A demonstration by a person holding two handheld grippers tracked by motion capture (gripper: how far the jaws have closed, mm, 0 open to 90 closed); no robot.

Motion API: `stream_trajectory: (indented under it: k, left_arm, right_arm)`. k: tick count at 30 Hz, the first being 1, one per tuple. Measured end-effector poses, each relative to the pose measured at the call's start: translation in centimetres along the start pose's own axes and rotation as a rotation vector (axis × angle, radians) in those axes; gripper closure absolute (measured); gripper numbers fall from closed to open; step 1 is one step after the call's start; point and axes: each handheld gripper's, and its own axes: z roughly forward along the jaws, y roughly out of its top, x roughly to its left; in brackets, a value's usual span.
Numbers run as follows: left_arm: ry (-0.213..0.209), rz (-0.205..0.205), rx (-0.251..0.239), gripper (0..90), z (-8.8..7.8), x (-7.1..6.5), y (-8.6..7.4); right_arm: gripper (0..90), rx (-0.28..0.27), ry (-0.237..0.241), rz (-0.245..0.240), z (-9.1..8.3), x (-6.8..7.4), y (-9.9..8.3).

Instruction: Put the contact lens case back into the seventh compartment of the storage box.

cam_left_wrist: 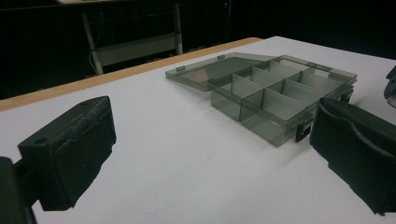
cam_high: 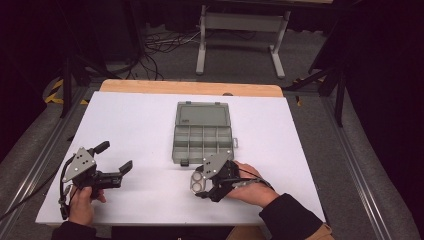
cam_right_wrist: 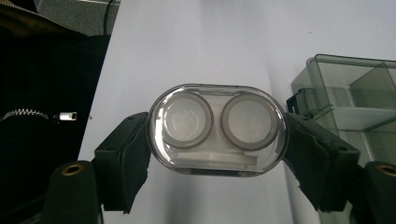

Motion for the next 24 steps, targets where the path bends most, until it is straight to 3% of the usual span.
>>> stream_trajectory:
  k: [24]
  left_arm:
    - [0.0,0.003,0.0,1.3,-0.1,0.1,0.0]
  right_arm:
    - [26.5,0.018,-0.091,-0.013,-2.6,-1.9,1.0]
